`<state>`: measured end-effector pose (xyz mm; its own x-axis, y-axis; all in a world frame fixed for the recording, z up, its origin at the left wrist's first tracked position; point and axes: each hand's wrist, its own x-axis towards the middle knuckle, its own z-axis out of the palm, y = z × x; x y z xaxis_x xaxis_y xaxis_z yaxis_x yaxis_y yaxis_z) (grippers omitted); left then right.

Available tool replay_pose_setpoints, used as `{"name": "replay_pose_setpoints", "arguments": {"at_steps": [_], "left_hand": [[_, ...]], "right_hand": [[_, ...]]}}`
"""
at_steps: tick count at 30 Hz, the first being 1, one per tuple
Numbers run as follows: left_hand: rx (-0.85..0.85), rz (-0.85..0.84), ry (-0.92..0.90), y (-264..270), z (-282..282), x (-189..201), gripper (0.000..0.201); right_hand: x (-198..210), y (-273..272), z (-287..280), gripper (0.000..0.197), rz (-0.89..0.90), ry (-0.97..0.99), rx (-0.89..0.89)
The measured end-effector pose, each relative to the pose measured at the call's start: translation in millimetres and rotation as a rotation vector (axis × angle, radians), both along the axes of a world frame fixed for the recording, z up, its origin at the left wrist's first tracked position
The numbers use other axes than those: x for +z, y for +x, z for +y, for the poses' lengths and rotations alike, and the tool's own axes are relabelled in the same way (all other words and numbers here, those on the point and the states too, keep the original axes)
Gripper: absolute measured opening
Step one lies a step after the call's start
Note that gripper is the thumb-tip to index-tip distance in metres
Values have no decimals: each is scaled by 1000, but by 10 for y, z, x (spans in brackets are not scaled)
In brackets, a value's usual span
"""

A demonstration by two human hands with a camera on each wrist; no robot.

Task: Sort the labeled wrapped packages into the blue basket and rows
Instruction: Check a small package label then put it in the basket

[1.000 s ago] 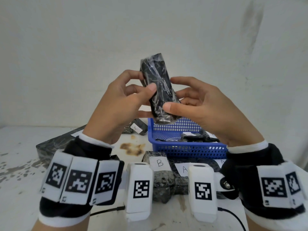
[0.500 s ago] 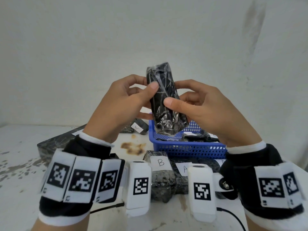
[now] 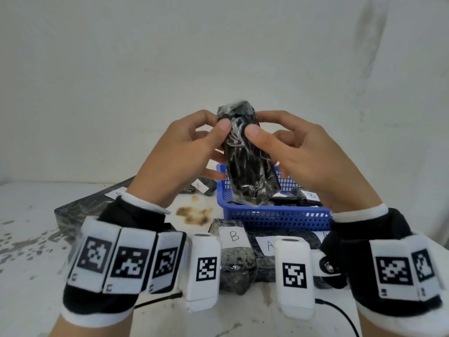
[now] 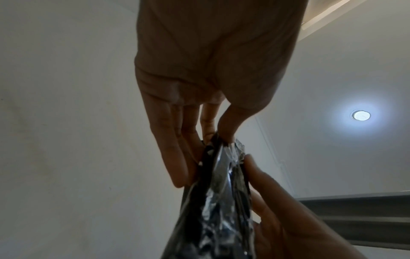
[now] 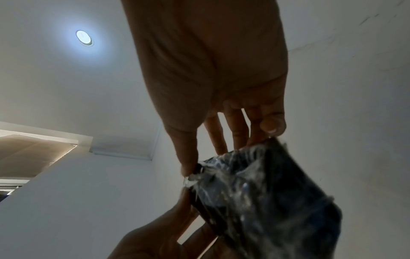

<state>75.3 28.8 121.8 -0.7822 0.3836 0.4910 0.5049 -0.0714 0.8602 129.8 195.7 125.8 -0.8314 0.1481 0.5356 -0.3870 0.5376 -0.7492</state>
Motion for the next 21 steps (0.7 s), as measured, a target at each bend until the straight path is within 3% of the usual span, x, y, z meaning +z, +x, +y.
{"name": "replay_pose_setpoints", "arguments": {"at_steps": [3,9,15,21], "left_hand": [[15,17,-19,-5,5,1,41],[9,11,-31,21,37,-9,47],[-42,-47,41,14,52,-5,34],[-38,-56,57,-11,49,-10,35]], "right_hand": [[5,-1,9,32,4,2,-10],[4,13,31,23,19,-22,-3],[17,43,14,42,26,-79,97],[5,22,34,26,36,-63,93]]}}
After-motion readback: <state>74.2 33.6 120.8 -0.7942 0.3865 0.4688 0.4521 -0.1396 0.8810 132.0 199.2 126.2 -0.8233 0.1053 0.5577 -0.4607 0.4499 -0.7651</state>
